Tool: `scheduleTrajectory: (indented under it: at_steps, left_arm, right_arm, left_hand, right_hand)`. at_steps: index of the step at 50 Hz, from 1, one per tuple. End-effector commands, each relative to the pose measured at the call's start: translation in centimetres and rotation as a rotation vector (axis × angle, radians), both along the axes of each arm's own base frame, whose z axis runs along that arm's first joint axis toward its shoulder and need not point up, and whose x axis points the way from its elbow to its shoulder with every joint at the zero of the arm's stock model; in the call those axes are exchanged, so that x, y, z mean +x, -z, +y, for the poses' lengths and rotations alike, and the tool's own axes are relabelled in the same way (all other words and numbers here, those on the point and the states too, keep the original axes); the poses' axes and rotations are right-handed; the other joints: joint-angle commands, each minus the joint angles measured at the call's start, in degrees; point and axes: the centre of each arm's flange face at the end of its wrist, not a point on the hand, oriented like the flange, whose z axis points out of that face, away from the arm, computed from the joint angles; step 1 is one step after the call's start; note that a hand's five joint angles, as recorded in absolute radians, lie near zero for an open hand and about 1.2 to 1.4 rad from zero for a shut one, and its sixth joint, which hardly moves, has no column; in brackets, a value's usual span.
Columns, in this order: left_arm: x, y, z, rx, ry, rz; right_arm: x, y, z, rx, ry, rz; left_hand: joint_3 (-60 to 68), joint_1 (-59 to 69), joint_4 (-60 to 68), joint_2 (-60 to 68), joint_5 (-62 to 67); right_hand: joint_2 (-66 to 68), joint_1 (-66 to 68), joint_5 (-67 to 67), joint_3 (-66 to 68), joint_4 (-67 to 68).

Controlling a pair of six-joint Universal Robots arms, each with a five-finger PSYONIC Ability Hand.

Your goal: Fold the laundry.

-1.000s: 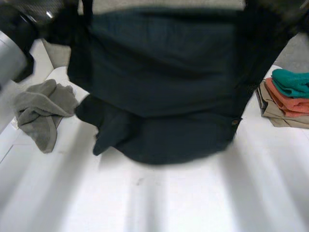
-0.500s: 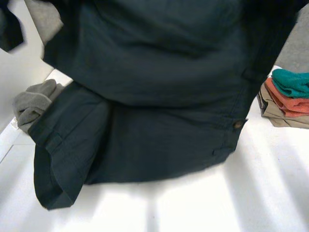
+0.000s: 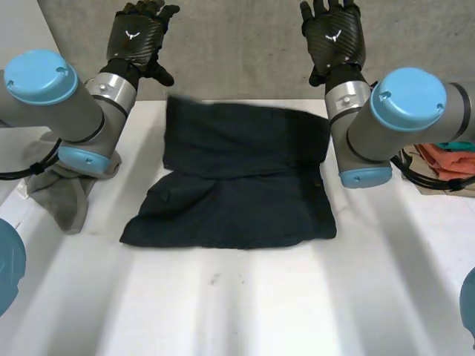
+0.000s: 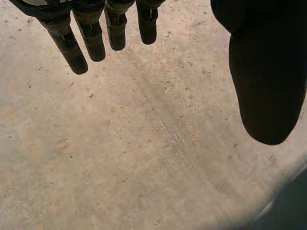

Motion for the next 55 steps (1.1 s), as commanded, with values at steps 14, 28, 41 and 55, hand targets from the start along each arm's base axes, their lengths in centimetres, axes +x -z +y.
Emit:
scheduleTrajectory:
  at_steps: [14, 28, 41, 55]
  left_arm:
    - [4.8, 2.2, 14.7, 0.300, -0.060, -0.259]
    - [5.1, 10.1, 17.4, 0.375, -0.037, -0.422]
    - [3.6, 13.4, 12.5, 0.379, -0.054, -0.420]
    - [7.4, 14.4, 5.4, 0.367, -0.342, -0.375]
  right_arm:
    - [-6.8, 6.2, 11.4, 0.683, 0.032, 0.353]
    - [-7.8, 11.5, 15.3, 0.674, -0.032, 0.354]
    - [-7.3, 13.8, 15.1, 0.708, -0.049, 0.285]
    - [-7.1, 14.3, 15.0, 0.704, -0.049, 0.283]
  left_hand:
    - [12.14, 13.70, 12.69, 12.49, 11.47]
    - [22.41, 23.98, 22.96, 22.77, 21.74]
    - [35.63, 37.19, 36.18, 35.99, 34.96]
    - [67.81, 69.37, 68.36, 68.17, 67.14]
  right_hand:
    - [-2.09, -3.21, -2.71, -2.18, -2.32]
    - [14.15, 13.02, 13.52, 14.05, 13.91]
    - [14.15, 13.02, 13.52, 14.05, 13.91]
    - [17.50, 16.37, 16.87, 17.40, 17.26]
